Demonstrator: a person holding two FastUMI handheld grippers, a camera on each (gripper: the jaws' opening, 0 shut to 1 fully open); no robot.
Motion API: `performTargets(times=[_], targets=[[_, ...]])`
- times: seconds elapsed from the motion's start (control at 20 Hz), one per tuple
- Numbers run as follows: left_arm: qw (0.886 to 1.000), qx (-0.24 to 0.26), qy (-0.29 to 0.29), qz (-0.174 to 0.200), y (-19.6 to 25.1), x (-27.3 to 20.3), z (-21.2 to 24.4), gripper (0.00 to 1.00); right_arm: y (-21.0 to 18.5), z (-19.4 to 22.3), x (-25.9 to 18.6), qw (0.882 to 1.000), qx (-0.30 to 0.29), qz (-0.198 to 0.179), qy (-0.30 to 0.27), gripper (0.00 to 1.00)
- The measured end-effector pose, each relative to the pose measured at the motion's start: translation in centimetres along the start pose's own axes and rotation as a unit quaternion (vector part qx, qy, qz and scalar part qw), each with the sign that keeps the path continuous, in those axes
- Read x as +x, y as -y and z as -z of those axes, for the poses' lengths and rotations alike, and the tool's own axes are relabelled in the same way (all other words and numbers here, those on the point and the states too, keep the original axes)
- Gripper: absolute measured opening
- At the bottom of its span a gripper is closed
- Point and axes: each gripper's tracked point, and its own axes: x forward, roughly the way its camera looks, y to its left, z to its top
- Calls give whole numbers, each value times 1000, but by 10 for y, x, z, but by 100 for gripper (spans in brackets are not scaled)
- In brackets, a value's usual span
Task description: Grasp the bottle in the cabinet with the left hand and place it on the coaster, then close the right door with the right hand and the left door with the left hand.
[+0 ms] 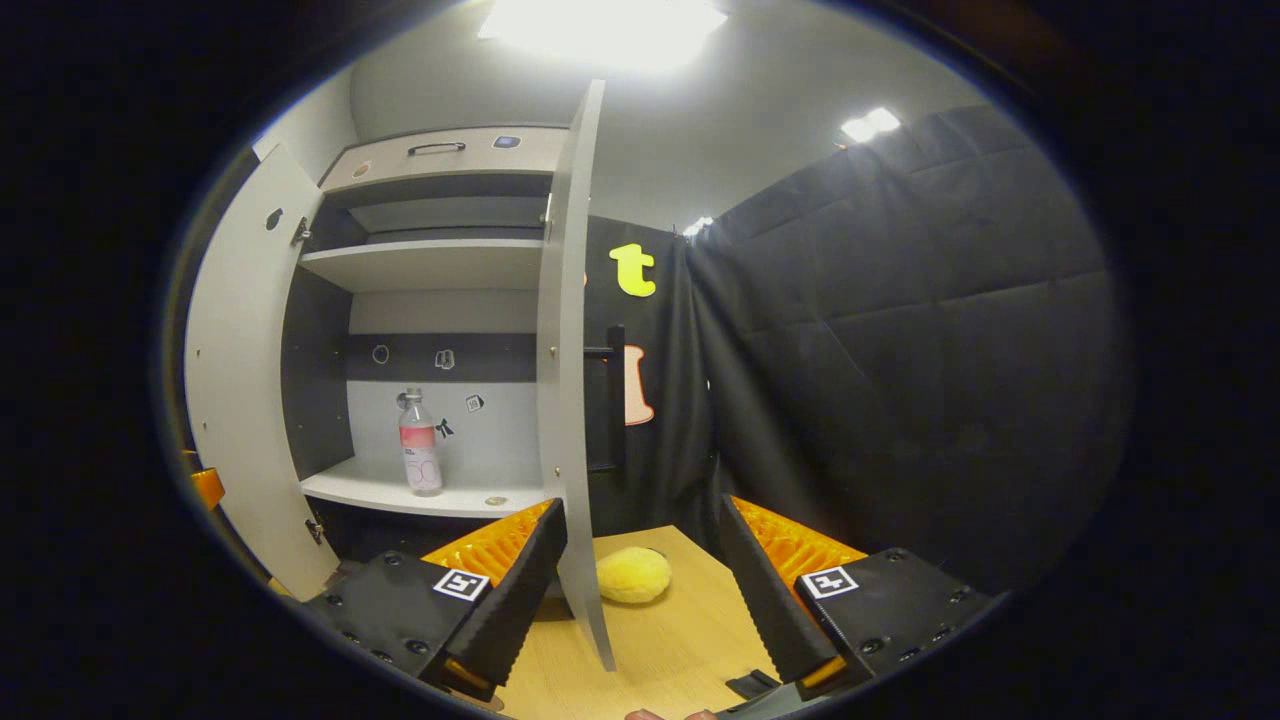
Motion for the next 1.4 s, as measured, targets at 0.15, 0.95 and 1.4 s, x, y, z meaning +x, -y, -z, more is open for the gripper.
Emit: performTargets(times=[0.15,0.95,1.4], targets=[[1000,-3,-2,25,14,11,2,94,13,-1,0,1000,-5,18,-5,97],[997,-26,-2,73,62,191,-20,88,98,-9,83,992,27,124,9,97],[996,-40,-13,74,72,299,-22,88,131,-3,130,986,33,160,21,94]])
